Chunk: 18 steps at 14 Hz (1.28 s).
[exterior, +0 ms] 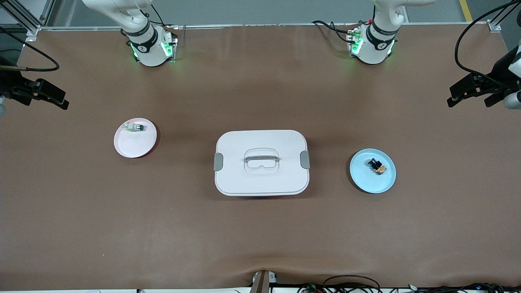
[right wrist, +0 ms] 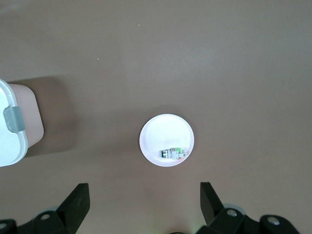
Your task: Transfer orange switch to right arm and place
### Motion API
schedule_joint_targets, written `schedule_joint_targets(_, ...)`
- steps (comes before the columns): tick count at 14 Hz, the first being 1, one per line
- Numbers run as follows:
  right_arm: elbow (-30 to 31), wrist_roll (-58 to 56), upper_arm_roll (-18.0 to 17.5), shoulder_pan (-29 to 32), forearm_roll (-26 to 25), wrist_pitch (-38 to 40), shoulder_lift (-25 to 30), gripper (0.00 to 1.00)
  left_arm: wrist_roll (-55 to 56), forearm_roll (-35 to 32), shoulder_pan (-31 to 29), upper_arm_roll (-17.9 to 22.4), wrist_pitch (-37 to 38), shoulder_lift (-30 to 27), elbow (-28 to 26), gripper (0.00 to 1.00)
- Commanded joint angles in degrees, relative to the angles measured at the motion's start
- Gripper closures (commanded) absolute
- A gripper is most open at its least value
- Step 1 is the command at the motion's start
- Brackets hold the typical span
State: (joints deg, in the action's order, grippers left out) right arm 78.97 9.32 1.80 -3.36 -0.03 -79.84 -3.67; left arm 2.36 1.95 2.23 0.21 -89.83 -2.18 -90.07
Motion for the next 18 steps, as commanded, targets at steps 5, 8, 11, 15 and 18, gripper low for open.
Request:
schedule_joint_targets(5,1.19,-0.45,-0.93,3.09,3.02,-0.14,1.73,0.00,0.27,0.15,-0.21,-0.30,0.97,0.24,0.95,0.00)
schedule_joint_targets(8,1.10,-0.45,-1.10,3.27,3.20,-0.50,2.17,0.00,8.58,-0.11,0.05,-0.29,1.06,0.77,0.69,0.00)
schedule_joint_targets(11,1.10,-0.53,-1.72,3.44,3.20,-0.76,2.70,0.00,18.88,-1.25,0.76,-0.47,4.04,2.08,0.68,0.00)
schedule_joint_targets(15,1.01,-2.64,-1.72,3.18,2.85,-1.64,2.79,0.00,35.48,-1.25,0.67,-0.91,4.40,4.54,0.60,0.00)
schedule_joint_targets(18,1.10,-2.64,-1.63,3.00,2.58,-1.73,2.79,0.00,38.24,-1.25,1.20,-1.00,4.22,5.95,0.24,0.00)
